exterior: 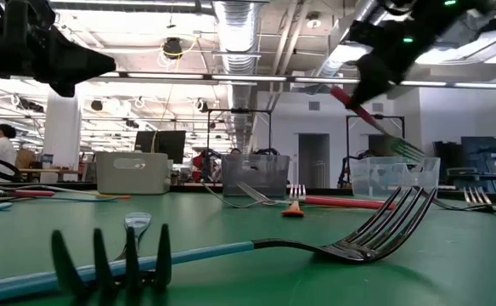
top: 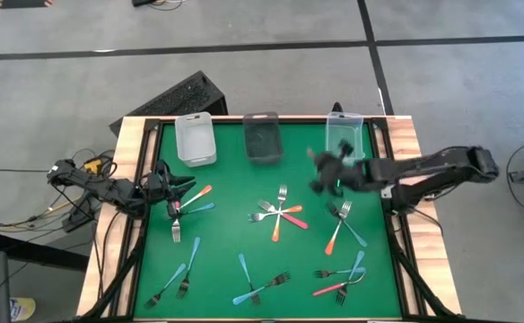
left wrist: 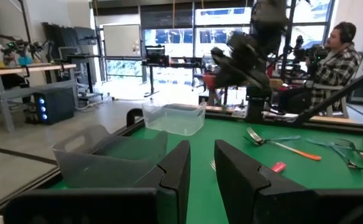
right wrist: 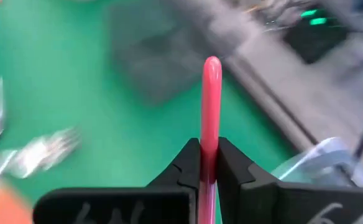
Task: Sort silverware by color (type)
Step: Put the pink fork into the transparent bin
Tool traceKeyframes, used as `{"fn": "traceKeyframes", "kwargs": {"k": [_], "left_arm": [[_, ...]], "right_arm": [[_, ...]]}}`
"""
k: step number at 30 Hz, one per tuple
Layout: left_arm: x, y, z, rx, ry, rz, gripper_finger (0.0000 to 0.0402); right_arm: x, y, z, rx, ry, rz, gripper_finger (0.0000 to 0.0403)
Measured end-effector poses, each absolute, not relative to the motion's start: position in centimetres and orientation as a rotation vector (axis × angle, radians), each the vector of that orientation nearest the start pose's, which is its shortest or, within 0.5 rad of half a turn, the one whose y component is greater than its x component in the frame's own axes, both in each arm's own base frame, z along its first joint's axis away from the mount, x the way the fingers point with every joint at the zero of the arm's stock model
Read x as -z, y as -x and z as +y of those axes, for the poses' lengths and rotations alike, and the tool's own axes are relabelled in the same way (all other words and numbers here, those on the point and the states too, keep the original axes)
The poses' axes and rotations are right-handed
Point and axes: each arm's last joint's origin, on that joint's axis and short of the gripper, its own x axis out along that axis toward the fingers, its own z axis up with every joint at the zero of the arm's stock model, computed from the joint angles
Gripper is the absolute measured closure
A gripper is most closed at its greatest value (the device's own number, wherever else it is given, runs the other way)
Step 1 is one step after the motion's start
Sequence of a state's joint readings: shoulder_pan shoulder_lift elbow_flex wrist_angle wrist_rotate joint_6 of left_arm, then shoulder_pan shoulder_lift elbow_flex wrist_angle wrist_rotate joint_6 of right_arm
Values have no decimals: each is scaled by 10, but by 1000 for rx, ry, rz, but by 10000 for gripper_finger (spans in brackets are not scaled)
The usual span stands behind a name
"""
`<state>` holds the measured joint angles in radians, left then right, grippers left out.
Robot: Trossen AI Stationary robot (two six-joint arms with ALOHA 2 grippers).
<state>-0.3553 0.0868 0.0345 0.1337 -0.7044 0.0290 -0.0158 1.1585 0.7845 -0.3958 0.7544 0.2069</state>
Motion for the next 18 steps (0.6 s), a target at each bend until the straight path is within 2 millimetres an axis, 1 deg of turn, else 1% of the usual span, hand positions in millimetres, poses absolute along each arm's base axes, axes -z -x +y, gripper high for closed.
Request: {"fn": "traceKeyframes", "kwargs": {"k": [2,4,7,9,11,14,18], "left_arm": [[-181,-95,-15,-362,13,-64,338],[-180,-95,-15,-367,11,-61,338],[-179,-95,-15,-367,9,-56,338],[-176,-95,-15,-369,12,-50,338],[-171,-96,-15,-378,17,-30,338],[-168,-97,-15,-386,39,-5,338],[-166,-98,-15,-391,35,13,338]], "right_arm": [[-261,-224,-52,913,72,577,364],[-270,-216,-80,1027,59,526,364],[-275,-202,-117,1177,37,495,364],[-272,-190,-139,1216,-18,513,363],[-265,-181,-155,1203,-118,538,359],[-247,-170,-173,1202,-252,605,343],[-229,-165,-186,1242,-294,701,302]]}}
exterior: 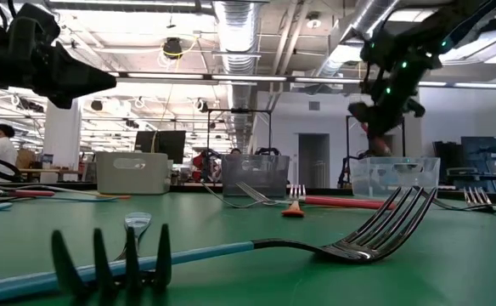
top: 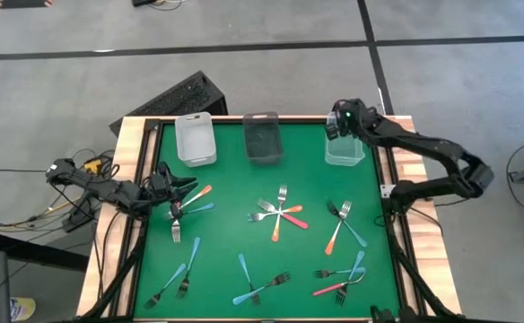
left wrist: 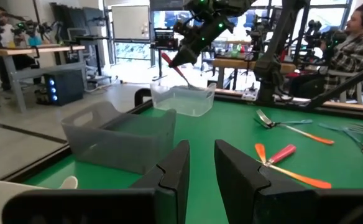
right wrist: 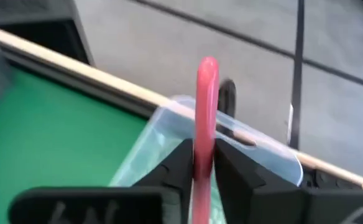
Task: Sort silverware by color (type)
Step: Put the pink fork into the transparent bin, then put the orange fork into the black bin
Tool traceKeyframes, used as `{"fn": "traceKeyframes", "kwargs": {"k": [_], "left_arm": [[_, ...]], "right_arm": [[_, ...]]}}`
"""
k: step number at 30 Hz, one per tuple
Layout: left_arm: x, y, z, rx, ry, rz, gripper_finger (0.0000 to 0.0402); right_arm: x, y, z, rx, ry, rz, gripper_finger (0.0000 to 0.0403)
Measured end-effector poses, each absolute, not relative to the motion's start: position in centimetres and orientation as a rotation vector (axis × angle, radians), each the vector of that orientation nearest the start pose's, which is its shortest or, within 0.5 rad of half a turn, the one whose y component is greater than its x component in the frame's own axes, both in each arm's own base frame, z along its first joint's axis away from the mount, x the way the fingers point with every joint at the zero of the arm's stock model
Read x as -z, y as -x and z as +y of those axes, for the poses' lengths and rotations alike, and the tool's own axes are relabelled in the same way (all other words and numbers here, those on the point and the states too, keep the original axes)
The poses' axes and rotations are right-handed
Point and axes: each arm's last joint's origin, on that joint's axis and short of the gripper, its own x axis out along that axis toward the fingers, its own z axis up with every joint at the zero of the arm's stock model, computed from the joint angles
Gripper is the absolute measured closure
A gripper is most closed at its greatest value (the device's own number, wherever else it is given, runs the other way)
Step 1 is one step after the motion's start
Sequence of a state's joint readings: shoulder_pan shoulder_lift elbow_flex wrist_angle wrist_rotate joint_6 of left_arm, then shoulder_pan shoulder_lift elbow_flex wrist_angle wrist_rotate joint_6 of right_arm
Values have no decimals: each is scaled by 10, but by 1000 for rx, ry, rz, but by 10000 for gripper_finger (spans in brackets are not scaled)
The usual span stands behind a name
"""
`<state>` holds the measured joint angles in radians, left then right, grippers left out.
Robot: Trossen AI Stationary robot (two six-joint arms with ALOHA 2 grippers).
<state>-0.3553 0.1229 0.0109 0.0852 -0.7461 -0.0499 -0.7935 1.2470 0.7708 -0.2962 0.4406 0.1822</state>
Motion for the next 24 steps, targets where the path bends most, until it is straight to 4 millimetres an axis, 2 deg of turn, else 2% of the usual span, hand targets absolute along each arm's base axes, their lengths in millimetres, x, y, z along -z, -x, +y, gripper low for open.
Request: {"fn": "traceKeyframes", "kwargs": {"k": [5,9,13,18,24], "left_arm": [[-163,-99,-16,-395,51,30,338],[-162,-100,-16,-396,78,39,338],[-161,-101,-17,-397,95,47,338],[-161,-101,-17,-397,106,44,338],[-160,-102,-19,-331,158,44,338]], "right_arm": [[-222,-168,-188,1216,-280,754,234],[-226,-170,-173,1163,-292,778,189],[-234,-170,-141,1017,-340,831,173],[-243,-168,-86,843,-433,889,178],[-237,-162,-26,719,-540,1023,185]]}}
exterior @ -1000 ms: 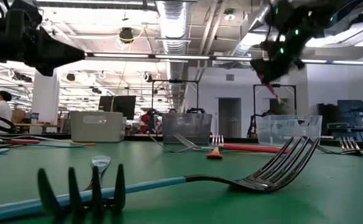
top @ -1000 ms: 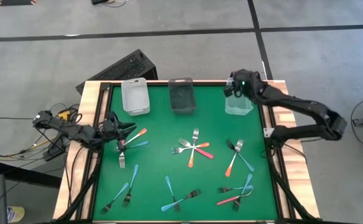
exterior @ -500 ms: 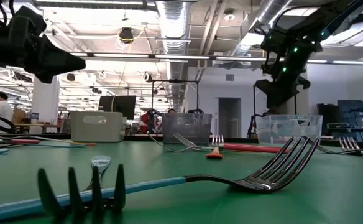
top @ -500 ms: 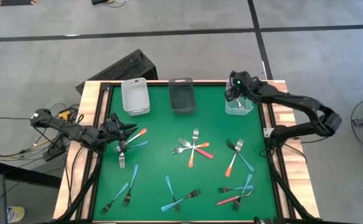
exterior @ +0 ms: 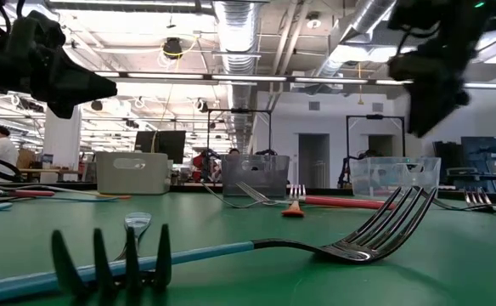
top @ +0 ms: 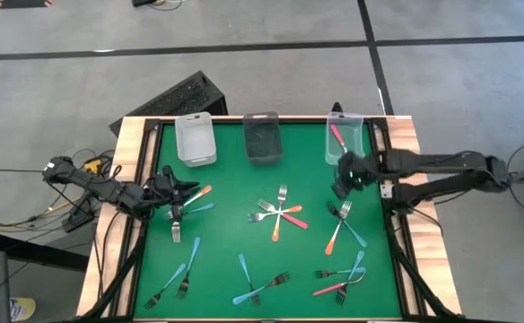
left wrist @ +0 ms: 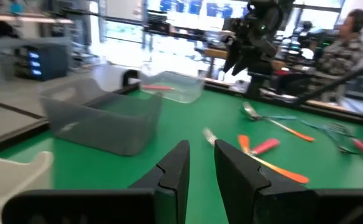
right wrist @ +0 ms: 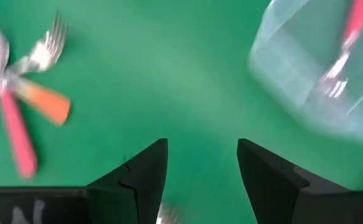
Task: Sort silverware by color (type)
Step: Put the orange fork into the black bin
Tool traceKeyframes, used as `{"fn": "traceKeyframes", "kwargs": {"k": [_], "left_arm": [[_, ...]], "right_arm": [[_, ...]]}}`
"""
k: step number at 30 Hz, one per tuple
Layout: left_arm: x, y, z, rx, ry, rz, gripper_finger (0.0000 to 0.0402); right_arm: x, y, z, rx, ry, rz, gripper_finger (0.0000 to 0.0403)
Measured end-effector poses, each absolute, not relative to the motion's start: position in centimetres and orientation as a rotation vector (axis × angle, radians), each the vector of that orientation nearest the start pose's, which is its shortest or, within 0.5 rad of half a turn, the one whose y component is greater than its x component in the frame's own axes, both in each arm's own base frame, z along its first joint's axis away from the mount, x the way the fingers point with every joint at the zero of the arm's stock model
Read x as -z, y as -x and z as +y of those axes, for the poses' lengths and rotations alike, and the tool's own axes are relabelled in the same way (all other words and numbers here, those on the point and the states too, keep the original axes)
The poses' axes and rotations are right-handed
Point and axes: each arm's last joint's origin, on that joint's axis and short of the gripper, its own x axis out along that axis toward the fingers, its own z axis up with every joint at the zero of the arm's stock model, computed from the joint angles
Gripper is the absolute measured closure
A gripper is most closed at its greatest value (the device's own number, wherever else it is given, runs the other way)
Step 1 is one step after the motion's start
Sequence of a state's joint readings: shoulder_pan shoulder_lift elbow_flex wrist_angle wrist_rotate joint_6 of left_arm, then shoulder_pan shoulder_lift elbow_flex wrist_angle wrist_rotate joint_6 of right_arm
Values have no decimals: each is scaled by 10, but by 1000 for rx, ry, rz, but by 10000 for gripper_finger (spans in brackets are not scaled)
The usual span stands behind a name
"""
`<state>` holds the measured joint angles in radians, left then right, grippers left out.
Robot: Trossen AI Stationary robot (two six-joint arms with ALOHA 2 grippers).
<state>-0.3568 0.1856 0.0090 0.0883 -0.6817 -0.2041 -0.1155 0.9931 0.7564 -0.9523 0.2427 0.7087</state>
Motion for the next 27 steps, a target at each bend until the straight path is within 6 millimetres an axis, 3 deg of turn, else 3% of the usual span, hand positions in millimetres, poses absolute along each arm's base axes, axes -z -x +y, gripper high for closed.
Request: {"fn": "traceKeyframes", "kwargs": {"k": [5,9,18,27], "left_arm": [[-160,-102,-21,-287,173,47,338],[-160,-102,-22,-274,173,48,338],[-160,-102,-22,-287,157,49,338],[-160,-102,-22,-289,138,51,338]], "right_arm": [[-220,-157,6,687,-553,1106,185],[-205,-153,18,699,-555,1151,185],[-172,-148,18,742,-583,1197,185],[-156,-147,15,691,-651,1209,198]]}}
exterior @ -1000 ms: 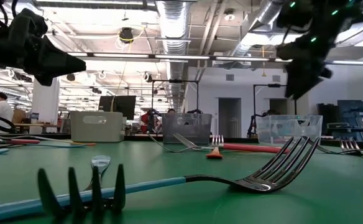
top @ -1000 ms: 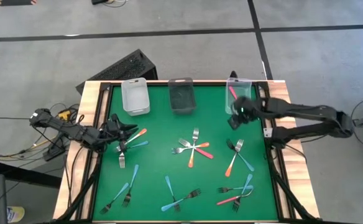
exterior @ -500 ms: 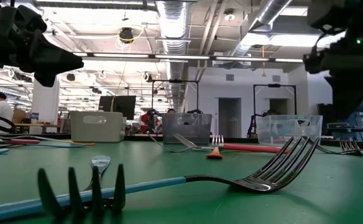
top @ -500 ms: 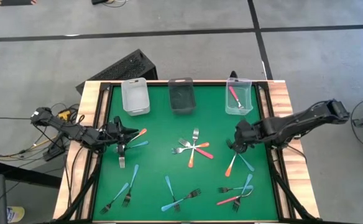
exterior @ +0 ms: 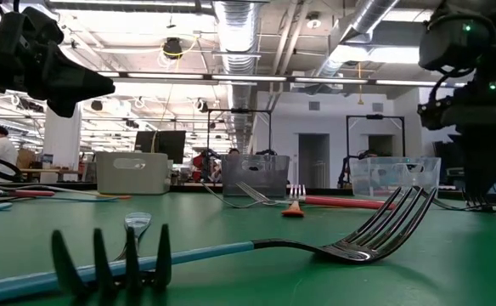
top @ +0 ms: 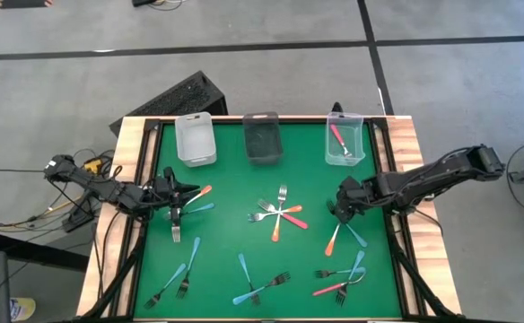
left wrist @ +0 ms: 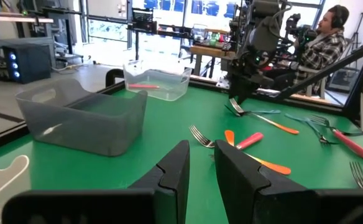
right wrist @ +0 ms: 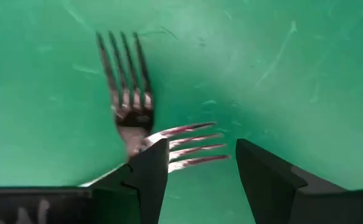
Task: Sort silverware by color (type)
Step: Put the orange fork into the black bin
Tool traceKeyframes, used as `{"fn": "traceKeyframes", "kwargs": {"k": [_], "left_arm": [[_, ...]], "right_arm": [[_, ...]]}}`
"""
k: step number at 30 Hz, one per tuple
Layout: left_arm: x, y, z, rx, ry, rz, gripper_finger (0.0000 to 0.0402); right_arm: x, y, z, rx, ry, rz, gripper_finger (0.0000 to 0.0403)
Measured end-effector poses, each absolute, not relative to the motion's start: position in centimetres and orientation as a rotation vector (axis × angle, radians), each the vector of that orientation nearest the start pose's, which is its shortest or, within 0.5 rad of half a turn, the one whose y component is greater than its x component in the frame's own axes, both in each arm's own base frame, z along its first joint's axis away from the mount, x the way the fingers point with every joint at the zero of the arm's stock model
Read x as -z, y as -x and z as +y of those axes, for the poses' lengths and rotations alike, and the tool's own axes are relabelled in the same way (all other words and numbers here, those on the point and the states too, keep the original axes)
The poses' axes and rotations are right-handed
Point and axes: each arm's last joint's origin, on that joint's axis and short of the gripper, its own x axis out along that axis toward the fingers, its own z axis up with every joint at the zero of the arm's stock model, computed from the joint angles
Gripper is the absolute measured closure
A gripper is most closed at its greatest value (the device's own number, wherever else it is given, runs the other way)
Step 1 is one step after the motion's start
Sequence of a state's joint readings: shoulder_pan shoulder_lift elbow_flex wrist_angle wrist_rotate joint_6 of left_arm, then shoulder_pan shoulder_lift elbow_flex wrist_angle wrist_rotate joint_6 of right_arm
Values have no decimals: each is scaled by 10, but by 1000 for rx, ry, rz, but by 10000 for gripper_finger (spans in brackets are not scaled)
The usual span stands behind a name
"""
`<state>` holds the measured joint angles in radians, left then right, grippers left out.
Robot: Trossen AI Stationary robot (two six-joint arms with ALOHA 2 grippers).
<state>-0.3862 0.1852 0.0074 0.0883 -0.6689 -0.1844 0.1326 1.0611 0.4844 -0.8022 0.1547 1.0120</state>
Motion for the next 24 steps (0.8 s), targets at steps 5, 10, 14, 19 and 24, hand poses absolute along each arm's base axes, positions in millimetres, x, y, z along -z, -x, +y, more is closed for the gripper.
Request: {"fn": "traceKeyframes", "kwargs": {"k": [5,10,14,19,24], "left_arm": [[-160,-102,-22,-289,138,52,338],[-160,-102,-22,-289,138,51,338],[-160,-102,-22,-290,142,51,338],[-160,-102,-22,-290,142,51,338],[-159,-101,-21,-305,142,49,338]], "right_arm": [[-148,-141,14,707,-641,1234,264],[-149,-147,13,670,-643,1186,344],[-153,-153,11,621,-616,1150,378],[-171,-161,9,598,-539,1124,396],[-204,-171,12,614,-395,1059,397]]}}
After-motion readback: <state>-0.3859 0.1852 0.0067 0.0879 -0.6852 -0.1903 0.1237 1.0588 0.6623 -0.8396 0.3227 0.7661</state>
